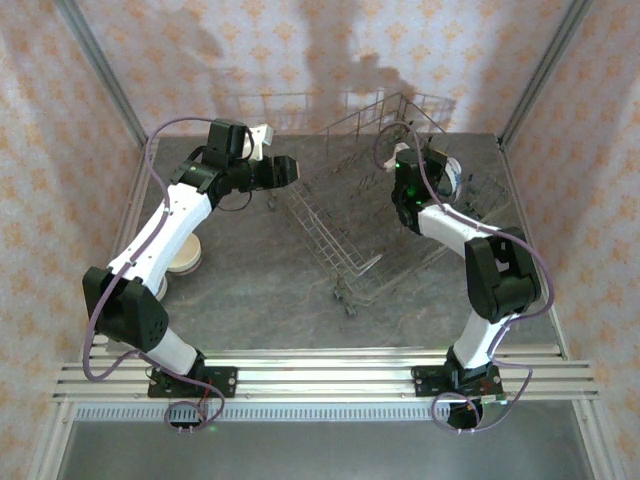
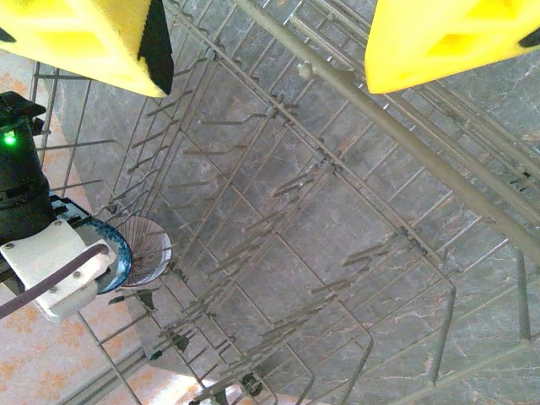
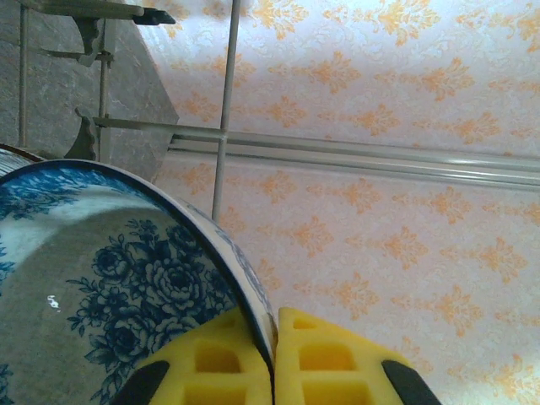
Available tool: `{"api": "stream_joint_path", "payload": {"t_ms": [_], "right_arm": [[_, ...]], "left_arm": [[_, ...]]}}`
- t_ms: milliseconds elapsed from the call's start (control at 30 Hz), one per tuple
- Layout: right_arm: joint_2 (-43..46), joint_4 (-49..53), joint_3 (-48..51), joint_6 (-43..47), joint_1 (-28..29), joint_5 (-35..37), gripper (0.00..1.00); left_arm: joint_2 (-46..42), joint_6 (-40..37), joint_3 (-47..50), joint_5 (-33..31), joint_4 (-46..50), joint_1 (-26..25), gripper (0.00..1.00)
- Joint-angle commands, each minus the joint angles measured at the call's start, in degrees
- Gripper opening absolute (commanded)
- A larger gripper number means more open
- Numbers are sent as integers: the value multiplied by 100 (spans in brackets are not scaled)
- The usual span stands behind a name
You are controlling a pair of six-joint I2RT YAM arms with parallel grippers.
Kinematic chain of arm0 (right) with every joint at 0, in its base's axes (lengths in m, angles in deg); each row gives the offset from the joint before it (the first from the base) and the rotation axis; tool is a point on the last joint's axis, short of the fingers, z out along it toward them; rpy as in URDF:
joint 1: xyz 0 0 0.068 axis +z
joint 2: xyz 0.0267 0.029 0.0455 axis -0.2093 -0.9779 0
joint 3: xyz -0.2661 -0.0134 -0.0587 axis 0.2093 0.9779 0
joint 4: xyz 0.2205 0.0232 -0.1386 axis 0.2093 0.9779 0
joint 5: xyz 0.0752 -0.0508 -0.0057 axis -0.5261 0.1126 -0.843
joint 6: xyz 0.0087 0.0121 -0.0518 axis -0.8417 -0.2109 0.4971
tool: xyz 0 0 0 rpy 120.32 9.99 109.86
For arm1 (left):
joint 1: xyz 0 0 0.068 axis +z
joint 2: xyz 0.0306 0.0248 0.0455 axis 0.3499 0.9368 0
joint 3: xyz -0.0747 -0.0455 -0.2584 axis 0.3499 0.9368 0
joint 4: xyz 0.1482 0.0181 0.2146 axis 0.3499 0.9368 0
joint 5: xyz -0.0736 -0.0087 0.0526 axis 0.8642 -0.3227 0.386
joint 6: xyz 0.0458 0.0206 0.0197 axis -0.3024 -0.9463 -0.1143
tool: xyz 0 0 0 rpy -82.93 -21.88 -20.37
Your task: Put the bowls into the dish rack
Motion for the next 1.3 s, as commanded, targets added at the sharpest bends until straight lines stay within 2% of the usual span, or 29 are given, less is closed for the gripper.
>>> {"api": "stream_joint_path", "payload": {"t_ms": [0,633,1267], "right_arm": [[39,-338,68,128,-108,36,0],[-222,-228,200,-31,0,-339,0],[-323,29,316,-144,62,-395,0]], "left_arm": [[-95,-36,-1,193,-202,54,63],[-4,-38,-69,282,-193,72,63],[54,-1,-62,352,-255,90,63]]}}
